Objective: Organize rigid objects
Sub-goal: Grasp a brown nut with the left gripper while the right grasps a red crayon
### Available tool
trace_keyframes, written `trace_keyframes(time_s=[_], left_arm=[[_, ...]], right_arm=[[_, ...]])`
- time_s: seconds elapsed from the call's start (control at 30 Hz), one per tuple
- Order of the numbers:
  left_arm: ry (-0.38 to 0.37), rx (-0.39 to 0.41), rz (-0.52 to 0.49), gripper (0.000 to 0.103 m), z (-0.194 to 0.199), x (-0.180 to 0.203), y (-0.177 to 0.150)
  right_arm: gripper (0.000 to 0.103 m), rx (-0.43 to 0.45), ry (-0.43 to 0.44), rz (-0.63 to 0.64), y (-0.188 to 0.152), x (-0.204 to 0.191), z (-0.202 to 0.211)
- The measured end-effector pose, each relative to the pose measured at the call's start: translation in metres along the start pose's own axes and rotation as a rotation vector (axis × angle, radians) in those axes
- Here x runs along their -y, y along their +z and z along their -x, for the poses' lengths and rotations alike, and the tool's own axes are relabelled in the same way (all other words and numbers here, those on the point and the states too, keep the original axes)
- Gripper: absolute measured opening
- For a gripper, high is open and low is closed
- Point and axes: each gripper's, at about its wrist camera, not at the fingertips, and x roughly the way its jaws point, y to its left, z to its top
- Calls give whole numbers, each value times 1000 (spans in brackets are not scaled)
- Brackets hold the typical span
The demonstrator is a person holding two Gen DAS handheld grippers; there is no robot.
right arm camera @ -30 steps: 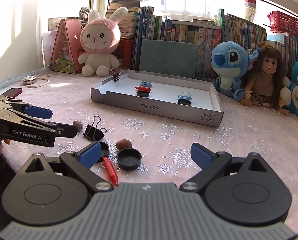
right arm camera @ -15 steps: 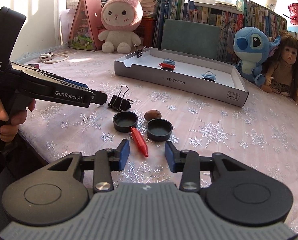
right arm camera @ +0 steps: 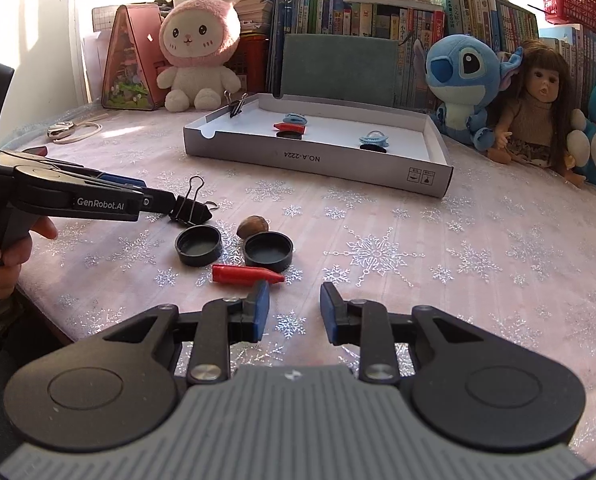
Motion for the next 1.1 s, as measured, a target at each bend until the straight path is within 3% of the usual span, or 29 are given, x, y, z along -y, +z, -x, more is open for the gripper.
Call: trace_keyframes(time_s=[0.07,0.27,0.73,0.8,0.93,1.1], left_arm=[[4,1,0,36,0,0,0],[7,12,-14,34,-2,4,-3],[0,16,-19,26,-4,7,-4],[-2,16,-11,20,-4,8,-4],[-3,15,-7,20,-3,8,-3],[-6,13,-4,20,-1,8,-1]], right_arm=[[54,3,18,-12,0,-4,1],[65,32,4,-3,-1,-23,-5],[65,38,-42,-12,1,-32,-15],[64,37,-41,-9,1,-32,-15],[52,35,-41,-2,1,-33,-15],[51,39,-44,26,2,-34,-12]])
